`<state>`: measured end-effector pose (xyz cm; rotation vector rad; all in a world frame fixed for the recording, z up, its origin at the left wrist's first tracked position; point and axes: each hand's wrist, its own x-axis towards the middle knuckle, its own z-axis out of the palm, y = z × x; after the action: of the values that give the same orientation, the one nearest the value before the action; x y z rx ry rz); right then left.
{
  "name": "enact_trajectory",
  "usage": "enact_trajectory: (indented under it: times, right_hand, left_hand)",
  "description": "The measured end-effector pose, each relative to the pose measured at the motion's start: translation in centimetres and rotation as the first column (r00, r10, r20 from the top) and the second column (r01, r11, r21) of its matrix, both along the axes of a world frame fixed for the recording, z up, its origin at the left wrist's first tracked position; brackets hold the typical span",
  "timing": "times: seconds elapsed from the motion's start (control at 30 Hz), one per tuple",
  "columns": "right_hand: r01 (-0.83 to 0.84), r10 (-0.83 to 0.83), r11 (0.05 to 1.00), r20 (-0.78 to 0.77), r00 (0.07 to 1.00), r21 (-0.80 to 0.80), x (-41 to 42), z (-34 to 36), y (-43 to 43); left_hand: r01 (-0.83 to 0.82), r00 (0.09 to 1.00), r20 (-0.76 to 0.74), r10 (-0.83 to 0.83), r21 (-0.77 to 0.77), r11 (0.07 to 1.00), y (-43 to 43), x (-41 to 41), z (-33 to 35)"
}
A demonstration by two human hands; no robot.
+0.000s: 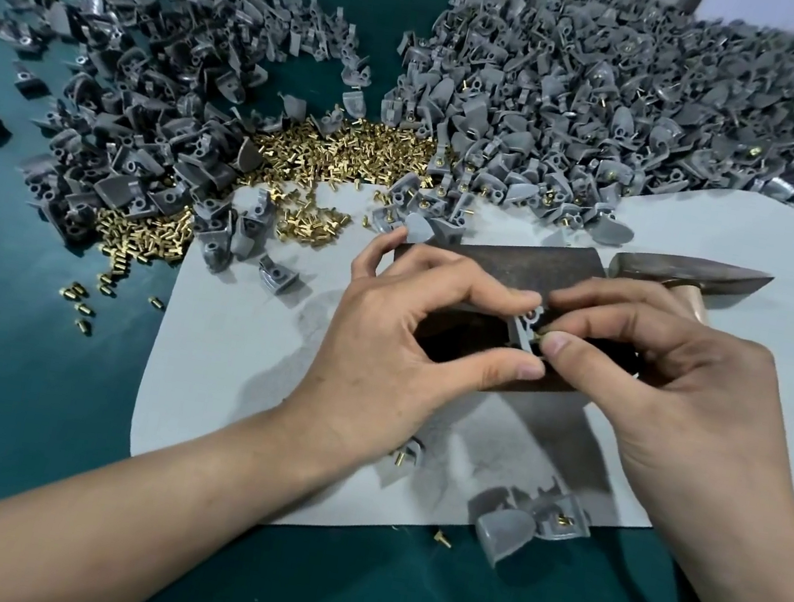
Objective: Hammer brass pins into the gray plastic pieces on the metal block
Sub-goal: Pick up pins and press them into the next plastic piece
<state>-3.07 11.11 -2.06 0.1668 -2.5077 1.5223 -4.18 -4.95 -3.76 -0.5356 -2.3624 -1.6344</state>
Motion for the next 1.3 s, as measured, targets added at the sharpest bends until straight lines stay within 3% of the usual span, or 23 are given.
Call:
enact_trajectory:
  times: [0.33,1.3]
  right_hand:
    - [-0.018,0.02,0.992,-0.015,1.0,0.126,0.08,0.33,0.16]
    - [-0.012,0.05,0.974,-0.162,0.986,0.228,0.12,-0.39,0.19]
  left_hand:
    - [0.001,1.0,0.003,-0.001,-0.004,1.0,0.0,0.06,0.03]
    - [0.008,0.999,0.035,-0.01,0.042,0.999,-0.11,0.01,-0.15]
